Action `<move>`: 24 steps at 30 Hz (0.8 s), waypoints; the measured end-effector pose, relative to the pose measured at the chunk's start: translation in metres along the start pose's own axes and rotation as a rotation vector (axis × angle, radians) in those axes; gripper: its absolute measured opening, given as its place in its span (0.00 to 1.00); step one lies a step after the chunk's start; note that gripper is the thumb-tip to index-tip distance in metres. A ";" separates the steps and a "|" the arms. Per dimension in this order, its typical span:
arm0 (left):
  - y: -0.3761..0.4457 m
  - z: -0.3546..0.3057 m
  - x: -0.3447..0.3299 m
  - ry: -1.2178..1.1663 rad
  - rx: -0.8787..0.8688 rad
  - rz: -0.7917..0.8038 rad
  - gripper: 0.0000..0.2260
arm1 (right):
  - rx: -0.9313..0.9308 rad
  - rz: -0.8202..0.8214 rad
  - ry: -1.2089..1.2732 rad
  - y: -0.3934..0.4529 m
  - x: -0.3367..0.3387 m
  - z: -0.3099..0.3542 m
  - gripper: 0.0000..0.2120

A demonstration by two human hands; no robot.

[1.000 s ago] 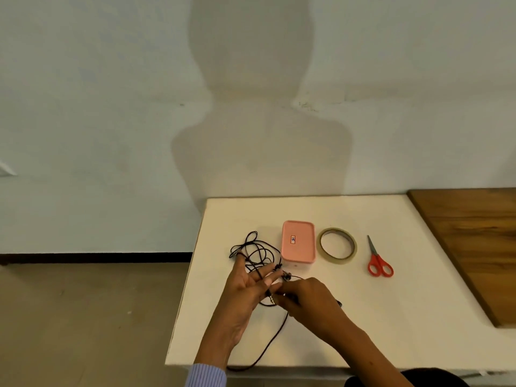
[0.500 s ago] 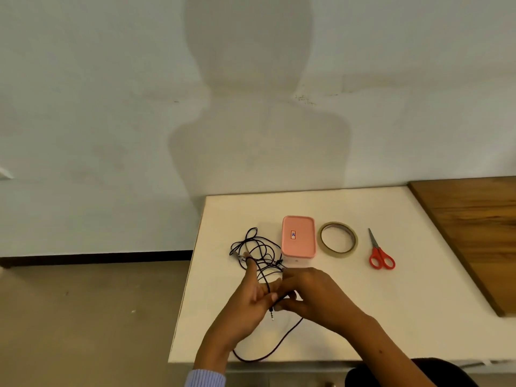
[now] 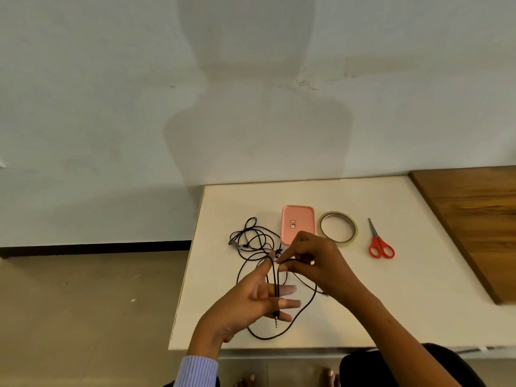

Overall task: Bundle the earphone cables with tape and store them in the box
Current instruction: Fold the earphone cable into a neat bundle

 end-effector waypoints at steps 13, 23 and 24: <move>-0.007 -0.003 -0.008 -0.065 0.028 0.261 0.34 | -0.113 -0.065 0.023 0.002 0.008 -0.010 0.05; -0.008 -0.019 -0.009 -0.215 -0.133 0.395 0.31 | -0.206 -0.098 0.147 0.000 0.013 -0.010 0.09; -0.007 -0.021 -0.009 -0.244 -0.159 0.375 0.31 | -0.246 -0.071 0.195 0.000 0.011 -0.010 0.07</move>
Point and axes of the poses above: each hand's wrist, its own y-axis towards the middle knuckle, its own x-axis out of the back of the hand, z = x × y, the point moved 4 cm from there along y, towards the middle knuckle, and after that the axes turned 5 degrees about -x, right-handed, at the moved point
